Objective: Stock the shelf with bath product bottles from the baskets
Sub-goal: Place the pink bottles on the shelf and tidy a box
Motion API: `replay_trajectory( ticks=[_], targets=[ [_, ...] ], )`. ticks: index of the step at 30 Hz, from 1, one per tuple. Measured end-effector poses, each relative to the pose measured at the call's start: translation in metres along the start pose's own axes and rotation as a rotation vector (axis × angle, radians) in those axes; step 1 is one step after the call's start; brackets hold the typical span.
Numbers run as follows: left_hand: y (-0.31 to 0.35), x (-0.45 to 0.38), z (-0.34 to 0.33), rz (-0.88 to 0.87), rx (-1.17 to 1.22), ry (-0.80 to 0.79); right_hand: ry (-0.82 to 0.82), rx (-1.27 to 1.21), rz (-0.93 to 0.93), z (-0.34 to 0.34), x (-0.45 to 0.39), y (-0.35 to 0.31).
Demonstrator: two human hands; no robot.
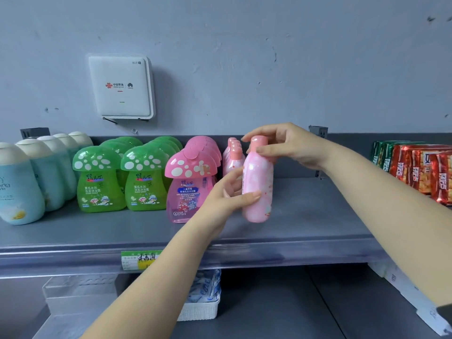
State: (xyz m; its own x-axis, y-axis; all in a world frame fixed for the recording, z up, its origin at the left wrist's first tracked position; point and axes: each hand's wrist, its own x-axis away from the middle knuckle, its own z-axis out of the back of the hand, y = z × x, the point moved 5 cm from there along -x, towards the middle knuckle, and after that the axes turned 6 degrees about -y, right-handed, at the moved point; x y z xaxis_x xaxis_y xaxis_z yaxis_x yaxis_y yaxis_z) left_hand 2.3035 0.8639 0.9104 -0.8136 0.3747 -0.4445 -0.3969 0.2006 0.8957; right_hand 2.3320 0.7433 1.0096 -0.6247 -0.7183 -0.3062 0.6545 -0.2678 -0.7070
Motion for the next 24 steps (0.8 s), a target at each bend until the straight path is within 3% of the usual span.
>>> replay_trajectory(
  ticks=[5,10,16,24],
  targets=[
    [-0.001,0.000,0.000,0.039,0.050,-0.072,-0.047,-0.150,0.066,0.002,0.005,0.003],
    [-0.006,0.000,0.009,0.072,0.012,0.080,0.127,-0.110,-0.031,0.005,-0.002,0.015],
    [-0.007,0.002,0.019,0.018,-0.305,0.354,0.338,0.043,-0.139,0.000,-0.015,0.029],
    [-0.011,0.004,0.021,0.076,-0.588,0.438,0.430,0.258,-0.170,-0.013,-0.027,0.032]
  ],
)
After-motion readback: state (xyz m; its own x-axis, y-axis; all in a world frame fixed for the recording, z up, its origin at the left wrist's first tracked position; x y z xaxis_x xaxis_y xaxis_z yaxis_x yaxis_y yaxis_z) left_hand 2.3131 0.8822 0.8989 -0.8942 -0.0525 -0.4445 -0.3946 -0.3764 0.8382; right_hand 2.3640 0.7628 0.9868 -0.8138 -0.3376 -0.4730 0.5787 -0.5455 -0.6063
